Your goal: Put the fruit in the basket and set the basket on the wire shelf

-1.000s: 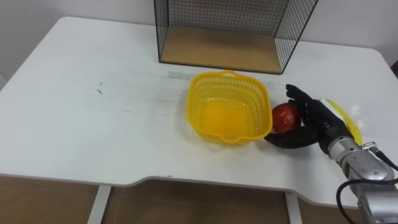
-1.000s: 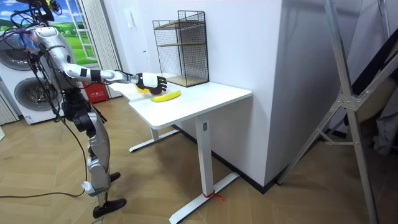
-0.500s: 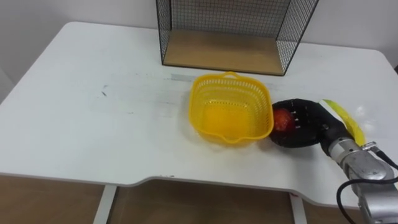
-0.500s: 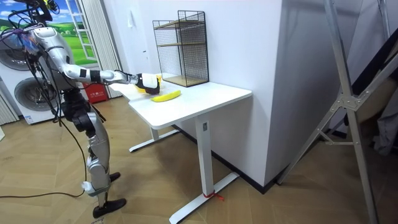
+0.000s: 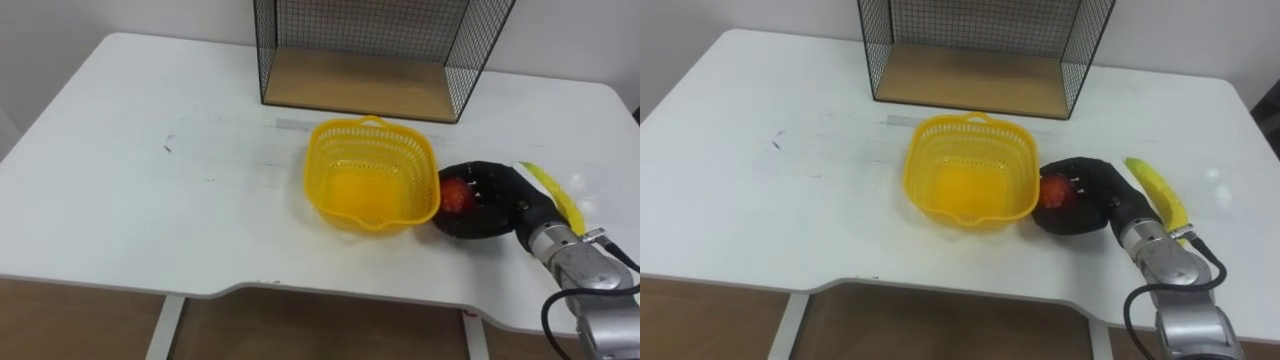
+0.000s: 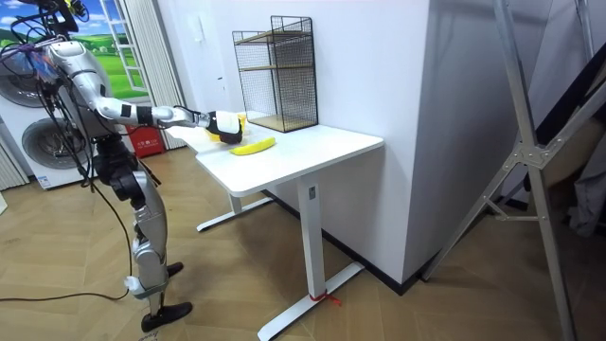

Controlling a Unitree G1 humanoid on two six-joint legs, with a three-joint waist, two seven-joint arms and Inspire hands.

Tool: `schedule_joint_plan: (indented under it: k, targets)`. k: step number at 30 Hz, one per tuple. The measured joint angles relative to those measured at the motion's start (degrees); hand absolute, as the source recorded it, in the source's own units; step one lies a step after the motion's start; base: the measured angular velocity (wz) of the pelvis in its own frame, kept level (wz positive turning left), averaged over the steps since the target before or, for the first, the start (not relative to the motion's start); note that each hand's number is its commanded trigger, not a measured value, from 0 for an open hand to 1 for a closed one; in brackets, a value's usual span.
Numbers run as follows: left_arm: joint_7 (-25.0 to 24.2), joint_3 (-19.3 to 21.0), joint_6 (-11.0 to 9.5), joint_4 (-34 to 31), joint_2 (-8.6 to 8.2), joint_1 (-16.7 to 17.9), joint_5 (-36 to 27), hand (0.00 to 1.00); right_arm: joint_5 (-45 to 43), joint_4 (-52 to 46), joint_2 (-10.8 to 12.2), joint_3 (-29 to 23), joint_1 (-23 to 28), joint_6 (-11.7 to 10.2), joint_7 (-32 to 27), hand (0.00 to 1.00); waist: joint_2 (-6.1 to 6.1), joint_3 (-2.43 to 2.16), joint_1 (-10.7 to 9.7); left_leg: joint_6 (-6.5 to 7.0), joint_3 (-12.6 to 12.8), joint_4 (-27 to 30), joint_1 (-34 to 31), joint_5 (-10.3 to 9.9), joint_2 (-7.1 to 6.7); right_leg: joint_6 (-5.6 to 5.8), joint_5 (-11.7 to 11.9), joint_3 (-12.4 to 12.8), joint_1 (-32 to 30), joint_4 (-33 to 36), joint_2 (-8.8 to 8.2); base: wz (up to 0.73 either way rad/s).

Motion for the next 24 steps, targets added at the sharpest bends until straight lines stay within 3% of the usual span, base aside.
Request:
schedule_joint_plan:
  k: [14,18,24]
  targets:
    - [0.26,0.09,-0.23,-1.41,0.01,0.08,-0.05,0.0,-0.58,-0.01,-0.07,-0.03,0.2,-0.01,-1.0,1.0,-0.36,-0.61,-1.04,0.0,0.06,0.02,0.05,0.0,-0.01,0.0,0.0,0.12,-0.04,0.12,-0.03,0.0]
    - [0.29,0.21,-0.54,-1.53,0.18,0.3,-0.1,0.0,-0.56,0.01,-0.09,-0.23,0.69,-0.01,-1.13,1.0,-1.1,-0.29,-1.41,0.0,0.06,-0.01,0.17,0.0,0.0,-0.01,0.0,0.09,0.06,0.12,-0.02,0.0]
    - [0.29,1.61,-0.58,-1.65,0.36,0.76,-0.02,0.0,-0.55,-0.03,-0.08,-3.22,1.34,-0.01,-1.17,1.0,-1.71,-0.31,-1.46,0.0,0.03,-0.02,0.21,0.0,-0.01,0.0,0.0,0.1,0.07,0.04,-0.03,0.0]
